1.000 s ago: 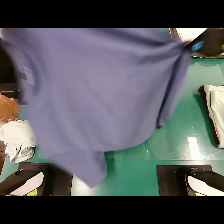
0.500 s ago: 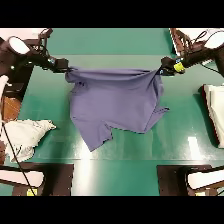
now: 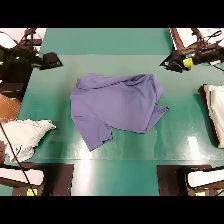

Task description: Fold the shirts.

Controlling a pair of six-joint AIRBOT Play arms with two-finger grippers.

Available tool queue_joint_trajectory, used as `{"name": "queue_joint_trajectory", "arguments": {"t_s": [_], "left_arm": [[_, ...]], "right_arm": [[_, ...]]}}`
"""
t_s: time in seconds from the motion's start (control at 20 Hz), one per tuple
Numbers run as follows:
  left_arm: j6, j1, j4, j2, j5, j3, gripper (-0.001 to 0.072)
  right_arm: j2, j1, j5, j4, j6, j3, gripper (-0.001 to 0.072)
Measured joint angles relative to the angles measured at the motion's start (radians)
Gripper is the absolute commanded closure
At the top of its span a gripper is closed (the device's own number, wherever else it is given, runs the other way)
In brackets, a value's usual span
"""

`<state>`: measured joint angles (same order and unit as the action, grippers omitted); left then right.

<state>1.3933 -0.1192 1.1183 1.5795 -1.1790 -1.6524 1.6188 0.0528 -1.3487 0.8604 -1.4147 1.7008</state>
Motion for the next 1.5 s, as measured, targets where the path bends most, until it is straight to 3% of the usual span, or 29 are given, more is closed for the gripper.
{"name": "queue_joint_trajectory", "arguments": {"t_s": [0.2,0.45,0.8,0.85,0.9,0.95,1.2,1.35,1.5], "left_arm": [[0.009,-0.034,-0.009,-0.142,-0.042,0.296,0.0218],[-0.05,-0.046,-0.117,-0.315,0.058,0.737,0.0218],[-0.125,-0.008,-0.257,-0.37,0.195,0.968,0.0219],[-0.13,0.021,-0.27,-0.37,0.219,0.979,0.0279],[-0.132,0.052,-0.275,-0.37,0.243,0.988,0.0493],[-0.131,0.074,-0.275,-0.369,0.266,0.992,0.0653],[-0.116,0.124,-0.282,-0.375,0.288,0.922,0.068],[-0.113,0.132,-0.284,-0.378,0.263,0.851,0.068],[-0.112,0.135,-0.286,-0.379,0.257,0.808,0.068]], "right_arm": [[-0.183,-0.019,-0.005,0.017,0.023,-0.199,0.0265],[-0.381,-0.025,0.063,0.023,0.03,-0.416,0.0265],[-0.513,-0.026,0.09,0.023,0.032,-0.533,0.0265],[-0.521,-0.026,0.091,0.022,0.031,-0.537,0.0265],[-0.525,-0.026,0.09,0.023,0.031,-0.541,0.0265],[-0.529,-0.029,0.084,0.026,0.031,-0.544,0.0265],[-0.536,-0.093,0.002,0.13,0.01,-0.551,0.026],[-0.536,-0.163,-0.029,0.223,0.003,-0.602,0.0197],[-0.511,-0.208,-0.014,0.269,0.047,-0.703,0.0198]]}}
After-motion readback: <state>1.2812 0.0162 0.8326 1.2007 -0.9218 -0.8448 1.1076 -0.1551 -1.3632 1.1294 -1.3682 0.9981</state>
